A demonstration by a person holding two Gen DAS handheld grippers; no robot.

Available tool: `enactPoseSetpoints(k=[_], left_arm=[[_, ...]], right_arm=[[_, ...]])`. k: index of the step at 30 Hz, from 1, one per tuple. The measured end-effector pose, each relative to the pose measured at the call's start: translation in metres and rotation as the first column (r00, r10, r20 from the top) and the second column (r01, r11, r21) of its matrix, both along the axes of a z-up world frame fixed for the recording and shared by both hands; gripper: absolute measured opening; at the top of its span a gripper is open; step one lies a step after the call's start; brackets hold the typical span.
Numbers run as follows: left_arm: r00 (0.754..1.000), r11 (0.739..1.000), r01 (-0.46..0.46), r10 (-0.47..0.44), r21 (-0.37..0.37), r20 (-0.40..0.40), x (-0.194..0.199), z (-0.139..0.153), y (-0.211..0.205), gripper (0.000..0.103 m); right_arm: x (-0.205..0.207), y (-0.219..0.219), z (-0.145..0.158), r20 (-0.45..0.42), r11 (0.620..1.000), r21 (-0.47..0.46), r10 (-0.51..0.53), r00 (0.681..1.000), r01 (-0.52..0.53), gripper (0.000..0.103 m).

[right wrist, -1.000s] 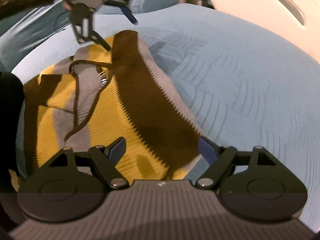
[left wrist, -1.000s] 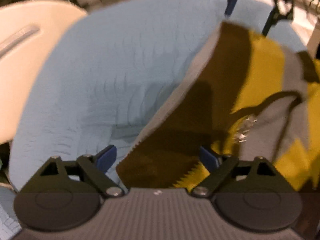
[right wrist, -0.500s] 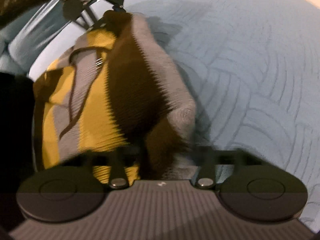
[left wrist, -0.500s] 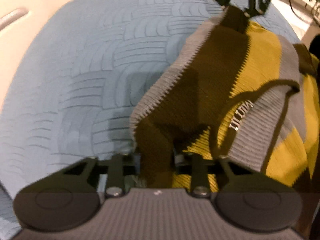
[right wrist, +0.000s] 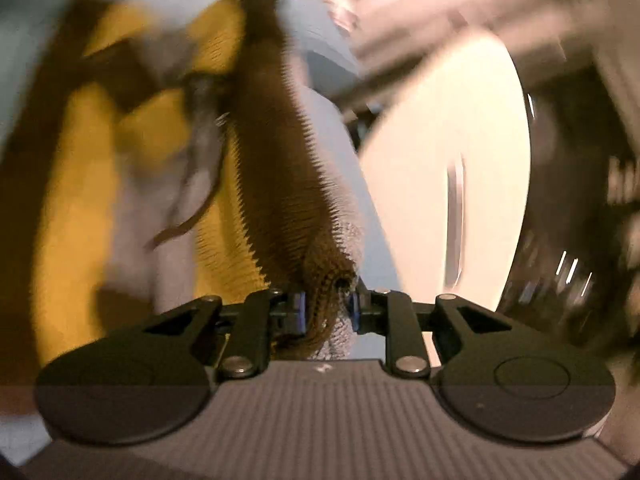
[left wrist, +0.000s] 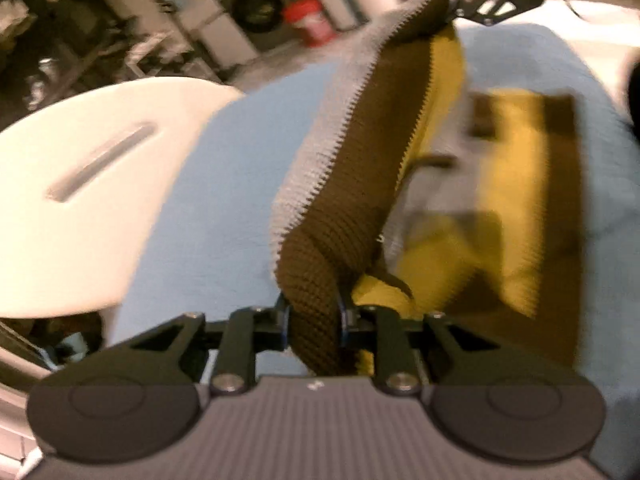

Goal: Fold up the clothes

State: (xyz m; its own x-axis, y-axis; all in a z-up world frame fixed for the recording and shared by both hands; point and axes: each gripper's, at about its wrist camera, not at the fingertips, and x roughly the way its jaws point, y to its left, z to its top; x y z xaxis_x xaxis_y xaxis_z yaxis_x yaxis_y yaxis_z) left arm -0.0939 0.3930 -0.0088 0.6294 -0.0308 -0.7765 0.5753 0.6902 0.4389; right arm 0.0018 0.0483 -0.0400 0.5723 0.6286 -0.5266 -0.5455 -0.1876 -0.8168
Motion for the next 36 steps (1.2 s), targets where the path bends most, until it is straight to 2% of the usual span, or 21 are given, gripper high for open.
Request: enactPoseSetpoints(k=[4,6,8,9,10,12,15,18,19,20,21,22,23,24,26,28,31,32,33,34,36], left_arm=[[0.981,0.999,0.029,-0.025,0.019,-0.193,-0.07,-0.065,-0.031,0.035],[0.983,1.0,0.005,0.0,0.024,-0.186,-0.082,-0.067,-0.035,0.044],[0.985,0.998,-0.063,0.063,0.005,-0.162,-0.092,-0.058,-0.036,0.071],[0.986,0.995,-0.099,0.094,-0.028,-0.138,-0.095,-0.048,-0.033,0.076],[0.986,0.989,-0.132,0.124,-0.063,-0.115,-0.098,-0.039,-0.029,0.083],[0.983,0.979,-0.174,0.165,-0.108,-0.081,-0.11,-0.024,-0.02,0.086],[0.95,0.914,-0.303,0.313,-0.27,-0.005,-0.093,0.007,-0.011,0.095],[0.841,0.732,-0.492,0.54,-0.471,-0.038,-0.066,0.013,-0.003,0.099],[0.785,0.626,-0.559,0.611,-0.544,-0.104,-0.053,0.006,0.0,0.1],[0.711,0.486,-0.631,0.673,-0.604,-0.201,-0.039,-0.007,0.001,0.102],[0.674,0.424,-0.664,0.696,-0.616,-0.248,-0.03,-0.015,0.001,0.102],[0.608,0.349,-0.721,0.733,-0.599,-0.305,-0.02,-0.03,-0.003,0.102],[0.488,0.284,-0.823,0.797,-0.492,-0.355,-0.005,-0.058,-0.013,0.101],[0.469,0.278,-0.838,0.806,-0.47,-0.36,-0.006,-0.065,-0.016,0.102],[0.497,0.394,-0.828,0.845,-0.399,-0.197,-0.009,-0.073,-0.047,0.103],[0.502,0.419,-0.829,0.849,-0.37,-0.164,-0.01,-0.072,-0.058,0.103],[0.497,0.394,-0.826,0.847,-0.403,-0.189,-0.015,-0.065,-0.057,0.103],[0.481,0.368,-0.83,0.852,-0.418,-0.205,-0.02,-0.06,-0.052,0.103],[0.477,0.359,-0.83,0.854,-0.427,-0.209,-0.023,-0.058,-0.05,0.103],[0.47,0.347,-0.827,0.858,-0.443,-0.206,-0.034,-0.052,-0.045,0.103],[0.454,0.332,-0.819,0.874,-0.467,-0.175,-0.051,-0.038,-0.034,0.103]], right_arm=[[-0.067,-0.036,-0.057,-0.036,0.977,-0.194,0.084,0.996,-0.089,0.03],[-0.092,-0.05,-0.08,-0.075,0.958,-0.282,0.039,0.996,-0.059,0.044],[-0.095,-0.053,-0.075,-0.096,0.96,-0.28,-0.041,0.994,0.013,0.053],[-0.092,-0.054,-0.064,-0.133,0.963,-0.257,-0.121,0.984,0.083,0.059],[-0.085,-0.054,-0.049,-0.185,0.957,-0.231,-0.219,0.958,0.174,0.067],[-0.073,-0.053,-0.029,-0.263,0.94,-0.169,-0.334,0.905,0.297,0.068],[-0.046,-0.051,0.011,-0.499,0.825,0.058,-0.464,0.732,0.563,0.07],[-0.017,-0.054,0.023,-0.815,0.57,0.172,-0.376,0.441,0.804,0.074],[-0.01,-0.054,0.017,-0.88,0.486,0.162,-0.322,0.349,0.859,0.074],[-0.005,-0.051,0.006,-0.922,0.412,0.149,-0.27,0.277,0.899,0.075],[-0.005,-0.046,-0.011,-0.941,0.347,0.144,-0.242,0.237,0.927,0.078],[-0.006,-0.041,-0.024,-0.945,0.31,0.138,-0.243,0.219,0.941,0.086],[-0.007,-0.033,-0.04,-0.933,0.306,0.104,-0.299,0.2,0.946,0.086],[-0.008,-0.022,-0.061,-0.906,0.308,0.053,-0.385,0.175,0.95,0.088],[-0.021,-0.014,-0.064,-0.851,0.331,0.099,-0.461,0.252,0.939,0.092],[-0.024,-0.019,-0.049,-0.865,0.313,0.117,-0.434,0.251,0.943,0.092],[-0.023,-0.025,-0.054,-0.809,0.255,0.188,-0.508,0.297,0.949,0.094],[-0.018,-0.024,-0.061,-0.8,0.241,0.155,-0.538,0.265,0.958,0.095],[-0.003,-0.029,-0.07,-0.847,0.201,0.032,-0.514,0.133,0.979,0.094],[0.005,-0.036,-0.073,-0.883,0.17,-0.038,-0.468,0.046,0.985,0.094],[0.005,-0.075,-0.059,-0.964,0.044,0.004,-0.266,0.016,0.999,0.094]])
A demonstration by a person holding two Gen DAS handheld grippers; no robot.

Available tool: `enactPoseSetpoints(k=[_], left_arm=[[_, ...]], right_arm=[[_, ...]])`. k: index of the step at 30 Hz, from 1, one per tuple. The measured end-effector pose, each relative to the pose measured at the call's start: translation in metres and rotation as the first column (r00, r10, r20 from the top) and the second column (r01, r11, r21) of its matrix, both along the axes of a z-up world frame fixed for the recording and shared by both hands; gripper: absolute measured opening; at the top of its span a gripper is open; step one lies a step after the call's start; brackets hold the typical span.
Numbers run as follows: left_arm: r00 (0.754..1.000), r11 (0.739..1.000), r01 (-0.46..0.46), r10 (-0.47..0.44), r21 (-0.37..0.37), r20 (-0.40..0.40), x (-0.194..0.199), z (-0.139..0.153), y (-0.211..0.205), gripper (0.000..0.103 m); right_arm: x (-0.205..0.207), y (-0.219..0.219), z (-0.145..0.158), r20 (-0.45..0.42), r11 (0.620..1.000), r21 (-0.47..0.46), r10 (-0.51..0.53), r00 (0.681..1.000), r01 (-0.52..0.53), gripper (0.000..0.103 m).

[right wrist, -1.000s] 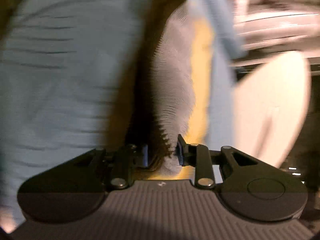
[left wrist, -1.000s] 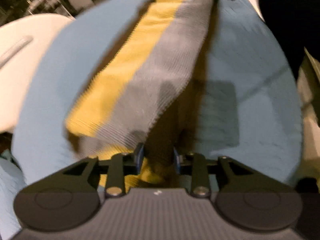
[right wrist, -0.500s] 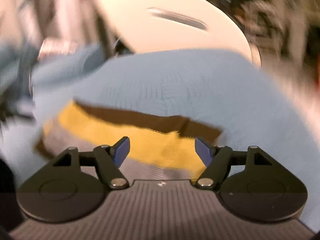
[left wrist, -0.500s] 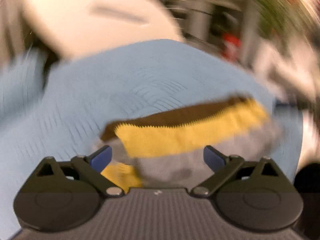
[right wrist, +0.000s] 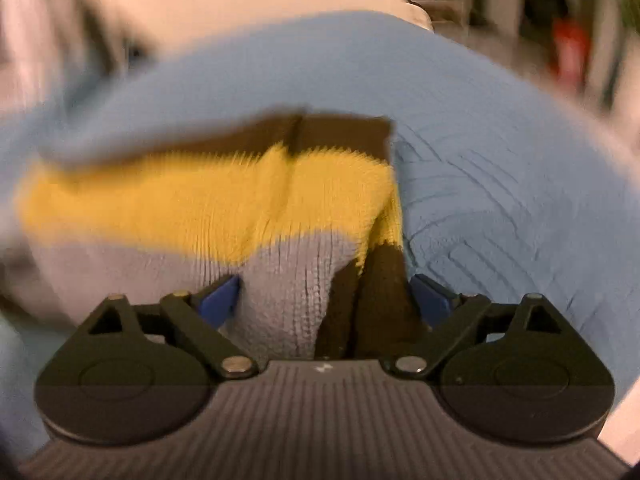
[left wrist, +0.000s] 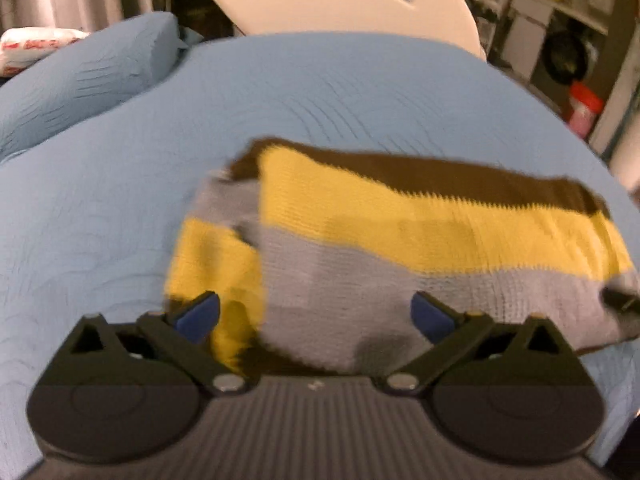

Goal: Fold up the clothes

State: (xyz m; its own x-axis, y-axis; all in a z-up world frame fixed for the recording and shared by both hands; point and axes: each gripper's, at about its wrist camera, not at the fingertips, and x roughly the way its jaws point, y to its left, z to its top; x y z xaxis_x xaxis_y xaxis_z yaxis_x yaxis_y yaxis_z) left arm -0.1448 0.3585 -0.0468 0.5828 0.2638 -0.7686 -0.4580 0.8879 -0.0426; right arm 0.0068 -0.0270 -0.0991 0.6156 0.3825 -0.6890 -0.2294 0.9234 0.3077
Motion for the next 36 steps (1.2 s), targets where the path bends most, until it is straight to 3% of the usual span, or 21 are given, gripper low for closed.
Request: enactPoseSetpoints(k=[2,4,5,7,9,11,12,13,15,19,21,22,25,27,28,30,31,32,34,35,36], left_arm=[[0.997,0.998,-0.064,0.064,0.005,0.051,-0.022,0.012,0.022,0.103],[0.986,0.988,-0.14,0.146,-0.066,0.084,-0.035,0.014,0.041,0.103],[0.978,0.973,-0.178,0.191,-0.148,0.079,-0.037,0.008,0.054,0.103],[0.957,0.915,-0.252,0.284,-0.316,0.056,-0.043,-0.004,0.081,0.103],[0.923,0.822,-0.333,0.385,-0.462,0.021,-0.05,-0.025,0.1,0.103],[0.899,0.754,-0.371,0.439,-0.542,-0.006,-0.057,-0.035,0.112,0.103],[0.897,0.749,-0.373,0.443,-0.548,-0.006,-0.058,-0.036,0.113,0.103],[0.884,0.725,-0.378,0.467,-0.576,0.008,-0.062,-0.038,0.116,0.103],[0.875,0.703,-0.379,0.484,-0.602,0.015,-0.067,-0.039,0.119,0.103],[0.882,0.721,-0.364,0.471,-0.589,0.031,-0.067,-0.036,0.112,0.103],[0.893,0.757,-0.32,0.442,-0.57,0.086,-0.064,-0.03,0.106,0.103],[0.907,0.79,-0.271,0.401,-0.55,0.13,-0.059,-0.026,0.099,0.103],[0.933,0.862,-0.134,0.276,-0.489,0.231,-0.04,-0.014,0.077,0.103],[0.939,0.882,-0.092,0.232,-0.461,0.256,-0.029,-0.012,0.063,0.103],[0.951,0.895,-0.09,0.207,-0.436,0.228,-0.018,-0.015,0.054,0.103],[0.971,0.916,-0.088,0.167,-0.392,0.172,0.0,-0.021,0.038,0.103],[0.985,0.937,-0.083,0.128,-0.34,0.114,0.012,-0.029,0.027,0.103],[0.997,0.972,-0.06,0.072,-0.225,0.043,0.024,-0.036,0.011,0.103],[1.0,0.999,0.009,-0.01,-0.04,-0.026,0.033,-0.038,-0.014,0.103],[0.998,0.999,0.037,-0.037,0.003,-0.047,0.033,-0.033,-0.021,0.102],[0.998,0.999,0.04,-0.04,-0.001,-0.044,0.029,-0.027,-0.02,0.102]], right_arm=[[-0.005,-0.033,0.002,0.015,0.981,0.168,-0.102,0.995,0.098,0.095],[-0.004,-0.07,-0.013,-0.073,0.894,0.378,-0.23,0.97,0.24,0.095],[0.003,-0.081,-0.02,-0.134,0.849,0.438,-0.263,0.955,0.295,0.095],[0.017,-0.099,-0.034,-0.263,0.747,0.527,-0.311,0.913,0.406,0.095],[0.023,-0.106,-0.048,-0.341,0.662,0.584,-0.324,0.882,0.469,0.095],[0.025,-0.111,-0.061,-0.398,0.599,0.617,-0.321,0.86,0.509,0.095],[0.026,-0.109,-0.064,-0.407,0.593,0.624,-0.31,0.859,0.509,0.095],[0.028,-0.104,-0.065,-0.408,0.599,0.626,-0.294,0.864,0.5,0.095],[0.023,-0.107,-0.064,-0.399,0.623,0.623,-0.267,0.877,0.473,0.096],[0.025,-0.095,-0.051,-0.382,0.696,0.605,-0.173,0.908,0.387,0.096],[0.029,-0.08,-0.044,-0.345,0.761,0.563,-0.138,0.928,0.322,0.097],[0.028,-0.07,-0.04,-0.323,0.79,0.544,-0.114,0.94,0.283,0.097],[0.023,-0.059,-0.037,-0.307,0.805,0.55,-0.052,0.95,0.222,0.097],[0.022,-0.051,-0.037,-0.289,0.816,0.541,-0.045,0.956,0.202,0.097],[0.021,-0.049,-0.037,-0.283,0.818,0.541,-0.045,0.958,0.198,0.096],[0.022,-0.039,-0.036,-0.282,0.831,0.536,0.008,0.959,0.15,0.085],[0.021,-0.033,-0.034,-0.289,0.844,0.523,0.041,0.957,0.122,0.061],[0.021,-0.025,-0.033,-0.297,0.862,0.496,0.061,0.953,0.1,0.036],[0.019,-0.01,-0.027,-0.274,0.914,0.404,0.07,0.959,0.049,0.033],[0.018,-0.006,-0.021,-0.244,0.923,0.384,0.066,0.968,0.034,0.032],[0.014,-0.002,-0.009,-0.187,0.936,0.351,0.049,0.981,0.02,0.031]])
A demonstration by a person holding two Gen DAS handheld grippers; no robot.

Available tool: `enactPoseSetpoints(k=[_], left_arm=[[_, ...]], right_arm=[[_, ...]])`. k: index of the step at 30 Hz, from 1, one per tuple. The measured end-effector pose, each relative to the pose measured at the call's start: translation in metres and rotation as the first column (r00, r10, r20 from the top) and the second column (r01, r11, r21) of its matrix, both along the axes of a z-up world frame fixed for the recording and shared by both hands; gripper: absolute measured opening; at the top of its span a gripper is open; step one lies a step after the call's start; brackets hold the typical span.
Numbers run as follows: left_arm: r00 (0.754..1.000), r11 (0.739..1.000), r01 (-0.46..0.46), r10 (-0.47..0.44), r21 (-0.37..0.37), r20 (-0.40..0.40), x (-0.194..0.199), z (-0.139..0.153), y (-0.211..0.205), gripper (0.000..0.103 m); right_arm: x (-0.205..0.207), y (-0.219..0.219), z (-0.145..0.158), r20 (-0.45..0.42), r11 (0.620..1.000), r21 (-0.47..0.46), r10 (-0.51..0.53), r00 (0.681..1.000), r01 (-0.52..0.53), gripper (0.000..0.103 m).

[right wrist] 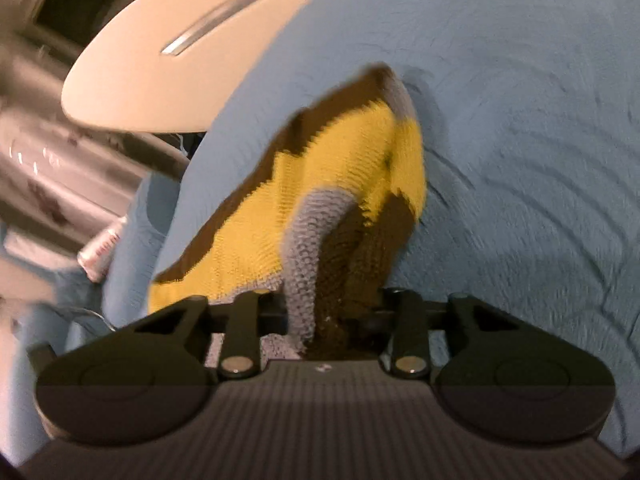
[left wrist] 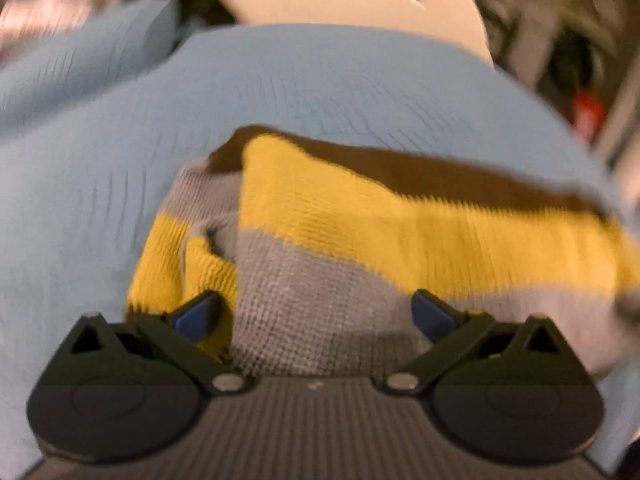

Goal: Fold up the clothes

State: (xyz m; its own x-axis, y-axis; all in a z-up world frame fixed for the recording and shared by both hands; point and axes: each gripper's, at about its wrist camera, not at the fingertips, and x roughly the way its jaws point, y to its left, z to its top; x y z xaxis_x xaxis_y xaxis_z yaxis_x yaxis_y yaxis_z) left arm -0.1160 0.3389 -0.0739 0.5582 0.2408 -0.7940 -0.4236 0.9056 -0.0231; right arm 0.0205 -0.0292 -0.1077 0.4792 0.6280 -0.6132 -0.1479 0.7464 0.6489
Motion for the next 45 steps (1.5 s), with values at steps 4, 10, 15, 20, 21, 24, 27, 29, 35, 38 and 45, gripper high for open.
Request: enactPoseSetpoints(k=[4,10,15,20,21,24,27,29,35,38,45], left_arm=[[0.997,0.999,-0.026,0.028,-0.021,0.074,-0.04,0.032,0.02,0.103],[0.944,0.958,-0.239,0.267,-0.157,0.195,-0.107,0.051,0.087,0.103],[0.837,0.84,-0.391,0.494,-0.375,0.234,-0.144,0.036,0.129,0.103],[0.823,0.774,-0.406,0.541,-0.486,0.174,-0.148,0.022,0.146,0.103],[0.824,0.775,-0.403,0.539,-0.488,0.176,-0.147,0.021,0.147,0.103],[0.835,0.781,-0.387,0.522,-0.49,0.174,-0.139,0.021,0.146,0.103],[0.849,0.795,-0.375,0.502,-0.477,0.168,-0.13,0.019,0.145,0.103],[0.858,0.801,-0.378,0.492,-0.463,0.151,-0.126,0.016,0.144,0.103],[0.866,0.804,-0.377,0.482,-0.46,0.133,-0.125,0.019,0.142,0.103],[0.875,0.809,-0.368,0.468,-0.458,0.124,-0.123,0.02,0.14,0.103],[0.962,0.926,-0.221,0.26,-0.306,0.09,-0.082,0.021,0.108,0.103]], right_arm=[[-0.018,0.043,0.062,0.275,0.98,-0.195,0.091,0.957,-0.037,0.031],[-0.081,0.198,0.116,0.532,0.788,-0.585,0.552,0.643,-0.192,0.031],[-0.125,0.335,0.045,0.285,0.534,-0.707,0.815,0.506,-0.463,0.042],[-0.152,0.338,0.042,0.328,0.544,-0.684,0.825,0.461,-0.487,0.074],[-0.153,0.325,0.055,0.355,0.575,-0.641,0.81,0.468,-0.509,0.075],[-0.153,0.281,0.081,0.478,0.688,-0.562,0.723,0.499,-0.46,0.085],[-0.148,0.258,0.073,0.501,0.723,-0.58,0.68,0.535,-0.376,0.086],[-0.148,0.259,0.059,0.455,0.685,-0.615,0.713,0.533,-0.391,0.087],[-0.162,0.257,0.041,0.335,0.533,-0.58,0.846,0.416,-0.616,0.085],[-0.15,0.207,0.065,0.408,0.66,-0.414,0.75,0.52,-0.627,0.085],[-0.091,0.066,0.038,0.282,0.935,-0.068,0.351,0.893,-0.347,0.086]])
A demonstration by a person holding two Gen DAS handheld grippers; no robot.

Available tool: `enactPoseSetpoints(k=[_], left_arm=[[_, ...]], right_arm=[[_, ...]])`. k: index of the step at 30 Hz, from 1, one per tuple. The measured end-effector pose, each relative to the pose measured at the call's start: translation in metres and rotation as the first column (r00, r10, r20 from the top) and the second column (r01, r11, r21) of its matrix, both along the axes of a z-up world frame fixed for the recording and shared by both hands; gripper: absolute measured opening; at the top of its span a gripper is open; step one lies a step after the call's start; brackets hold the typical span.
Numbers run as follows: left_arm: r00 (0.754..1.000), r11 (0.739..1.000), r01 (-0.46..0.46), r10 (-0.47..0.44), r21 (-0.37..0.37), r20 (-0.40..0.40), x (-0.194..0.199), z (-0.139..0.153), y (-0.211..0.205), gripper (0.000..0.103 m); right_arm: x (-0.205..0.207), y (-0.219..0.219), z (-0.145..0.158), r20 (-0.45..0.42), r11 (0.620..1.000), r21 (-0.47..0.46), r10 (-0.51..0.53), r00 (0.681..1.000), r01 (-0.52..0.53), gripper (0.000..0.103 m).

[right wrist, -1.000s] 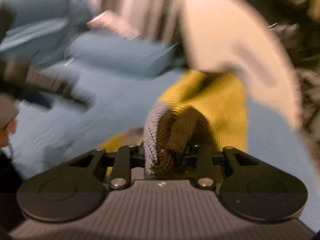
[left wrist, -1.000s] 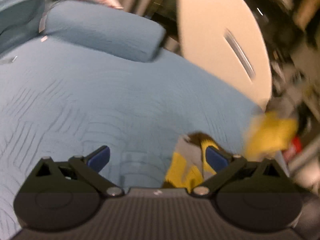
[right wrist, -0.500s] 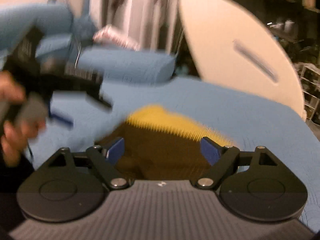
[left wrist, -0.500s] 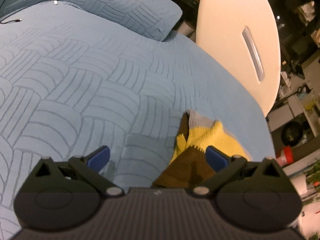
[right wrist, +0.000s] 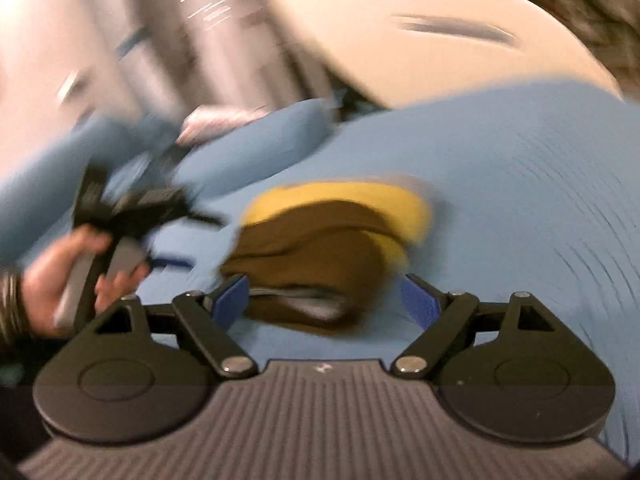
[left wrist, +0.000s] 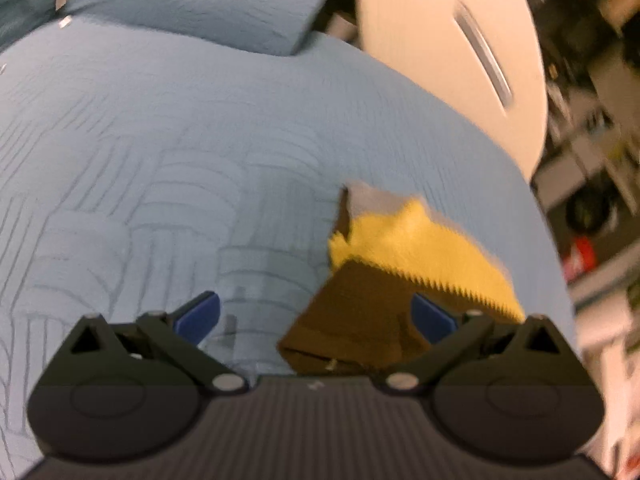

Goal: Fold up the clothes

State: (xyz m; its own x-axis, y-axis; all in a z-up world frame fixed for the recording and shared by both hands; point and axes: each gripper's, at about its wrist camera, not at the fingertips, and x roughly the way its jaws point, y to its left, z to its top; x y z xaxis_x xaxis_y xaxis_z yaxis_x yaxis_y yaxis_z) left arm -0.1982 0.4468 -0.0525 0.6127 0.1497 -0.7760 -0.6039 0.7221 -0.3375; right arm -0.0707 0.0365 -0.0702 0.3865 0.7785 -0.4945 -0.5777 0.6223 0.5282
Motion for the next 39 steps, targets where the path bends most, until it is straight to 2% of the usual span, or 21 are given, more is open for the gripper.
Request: enactPoseSetpoints(k=[2,4,6,9,13,15,20,24,25,26,29,30,33,34,35,36,38,39], left_arm=[[0.996,0.995,0.073,-0.069,0.074,-0.06,0.014,0.003,-0.016,0.103],[0.978,0.97,0.17,-0.144,0.174,-0.152,0.03,0.01,-0.042,0.103],[0.969,0.956,0.194,-0.153,0.219,-0.191,0.037,0.013,-0.056,0.103],[0.959,0.938,0.222,-0.16,0.266,-0.235,0.043,0.021,-0.086,0.103],[0.954,0.941,0.236,-0.176,0.244,-0.244,0.039,0.025,-0.123,0.103],[0.952,0.94,0.246,-0.188,0.235,-0.243,0.036,0.025,-0.131,0.103],[0.942,0.921,0.289,-0.224,0.263,-0.251,0.032,0.028,-0.144,0.103],[0.941,0.894,0.305,-0.229,0.328,-0.249,0.028,0.033,-0.138,0.103],[0.942,0.877,0.316,-0.243,0.361,-0.233,0.026,0.036,-0.134,0.103],[0.947,0.858,0.308,-0.238,0.41,-0.214,0.023,0.039,-0.128,0.103],[0.973,0.842,0.228,-0.184,0.488,-0.137,0.023,0.043,-0.109,0.103],[0.978,0.846,0.208,-0.173,0.492,-0.117,0.025,0.043,-0.104,0.103],[0.993,0.89,0.114,-0.097,0.442,-0.062,0.045,0.035,-0.079,0.103],[0.996,0.91,0.091,-0.074,0.405,-0.057,0.052,0.029,-0.071,0.103],[0.997,0.94,0.068,-0.05,0.335,-0.061,0.062,0.017,-0.06,0.103],[0.997,0.952,0.065,-0.046,0.301,-0.069,0.066,0.01,-0.054,0.103],[0.993,0.985,0.038,-0.019,0.168,-0.112,0.07,-0.019,-0.035,0.103],[0.995,0.992,0.019,-0.007,0.128,-0.097,0.067,-0.025,-0.03,0.103]], right_arm=[[0.005,-0.024,-0.019,-0.092,0.996,0.014,-0.087,0.992,0.089,0.088],[0.016,-0.037,-0.036,-0.228,0.982,0.018,-0.18,0.957,0.189,0.088],[0.023,-0.038,-0.043,-0.282,0.975,0.084,-0.177,0.943,0.208,0.085],[0.026,-0.029,-0.05,-0.298,0.975,0.056,-0.191,0.935,0.216,0.087],[0.027,-0.032,-0.053,-0.288,0.977,0.048,-0.186,0.939,0.208,0.087],[0.027,-0.041,-0.054,-0.275,0.978,0.045,-0.182,0.944,0.202,0.087],[0.027,-0.04,-0.055,-0.269,0.978,0.047,-0.184,0.945,0.204,0.087],[0.025,-0.039,-0.055,-0.255,0.978,0.041,-0.187,0.949,0.203,0.088],[0.024,-0.039,-0.054,-0.251,0.978,0.039,-0.187,0.95,0.203,0.088],[0.022,-0.038,-0.053,-0.247,0.979,0.036,-0.187,0.951,0.202,0.088],[0.02,-0.038,-0.053,-0.248,0.979,0.041,-0.185,0.951,0.201,0.089],[0.02,-0.038,-0.053,-0.256,0.978,0.05,-0.186,0.949,0.205,0.089],[0.021,-0.038,-0.055,-0.286,0.973,0.077,-0.186,0.94,0.216,0.089],[0.021,-0.039,-0.056,-0.313,0.97,0.096,-0.184,0.932,0.224,0.089],[0.022,-0.039,-0.056,-0.34,0.966,0.116,-0.179,0.923,0.23,0.089],[0.023,-0.038,-0.058,-0.368,0.962,0.14,-0.171,0.914,0.236,0.089],[0.027,-0.034,-0.059,-0.413,0.949,0.187,-0.16,0.897,0.255,0.089],[0.031,-0.028,-0.057,-0.427,0.938,0.216,-0.158,0.891,0.27,0.089]])
